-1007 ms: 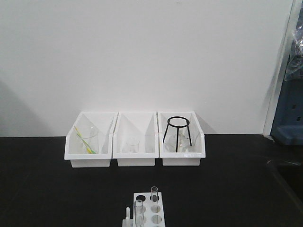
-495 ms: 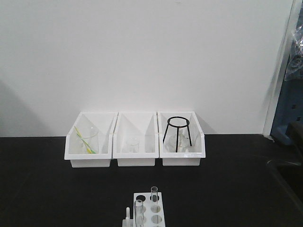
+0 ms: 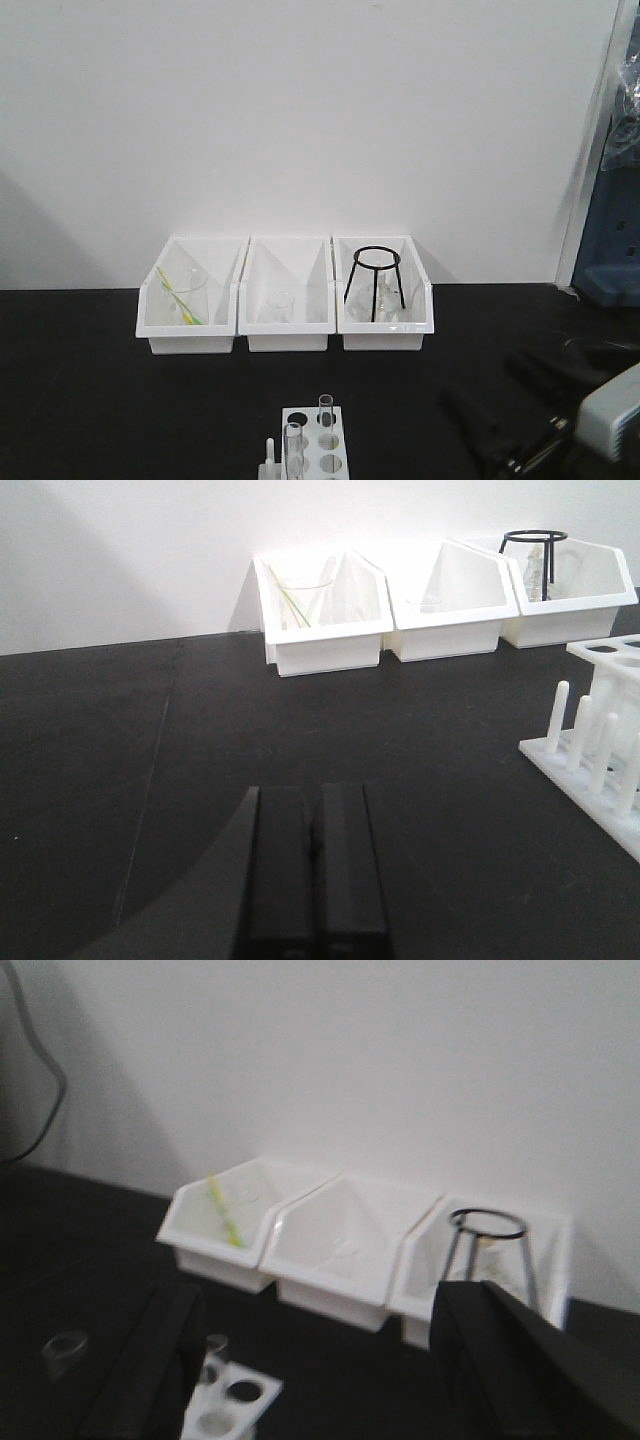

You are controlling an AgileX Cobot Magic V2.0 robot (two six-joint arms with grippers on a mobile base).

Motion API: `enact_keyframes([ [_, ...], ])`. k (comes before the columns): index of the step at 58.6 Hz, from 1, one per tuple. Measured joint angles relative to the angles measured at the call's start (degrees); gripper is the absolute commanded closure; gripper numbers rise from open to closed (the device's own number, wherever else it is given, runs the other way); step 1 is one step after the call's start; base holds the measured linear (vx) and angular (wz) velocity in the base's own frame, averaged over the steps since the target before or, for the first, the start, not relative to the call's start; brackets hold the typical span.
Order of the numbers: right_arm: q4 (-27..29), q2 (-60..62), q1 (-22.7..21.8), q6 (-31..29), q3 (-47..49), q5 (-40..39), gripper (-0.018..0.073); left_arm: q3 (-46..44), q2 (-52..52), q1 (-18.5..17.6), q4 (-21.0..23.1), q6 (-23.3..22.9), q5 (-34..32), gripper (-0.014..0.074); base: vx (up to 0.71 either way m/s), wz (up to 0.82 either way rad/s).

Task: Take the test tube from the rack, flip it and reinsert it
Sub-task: 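Close the right gripper around a clear glass test tube in the rack, then lift the test tube out of the rack with the right gripper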

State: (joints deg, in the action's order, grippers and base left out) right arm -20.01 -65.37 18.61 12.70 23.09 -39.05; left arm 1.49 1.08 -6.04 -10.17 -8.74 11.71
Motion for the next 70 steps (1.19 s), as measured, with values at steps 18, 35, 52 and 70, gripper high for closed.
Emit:
enact_keyframes([
  [18,-5.3,-23.2,5.6,0.1,-0.8,-22.5,0.005,0.0,0.0,0.0,0.0,0.0,0.0,0.0602,0.0,0.0],
  [35,-12.5,-35.7,5.7,0.3,5.7,-25.3,0.0076,0.0,0.0,0.0,0.0,0.0,0.0,0.0602,0.0,0.0],
  [52,-19.9,-40.2,5.7,3.2,15.0,-25.8,0.0101,0.0,0.0,0.0,0.0,0.0,0.0,0.0602,0.0,0.0],
  [70,-20.6,-43.6,8.3,3.3,20.5,-25.8,0.0101,0.0,0.0,0.0,0.0,0.0,0.0,0.0602,0.0,0.0],
])
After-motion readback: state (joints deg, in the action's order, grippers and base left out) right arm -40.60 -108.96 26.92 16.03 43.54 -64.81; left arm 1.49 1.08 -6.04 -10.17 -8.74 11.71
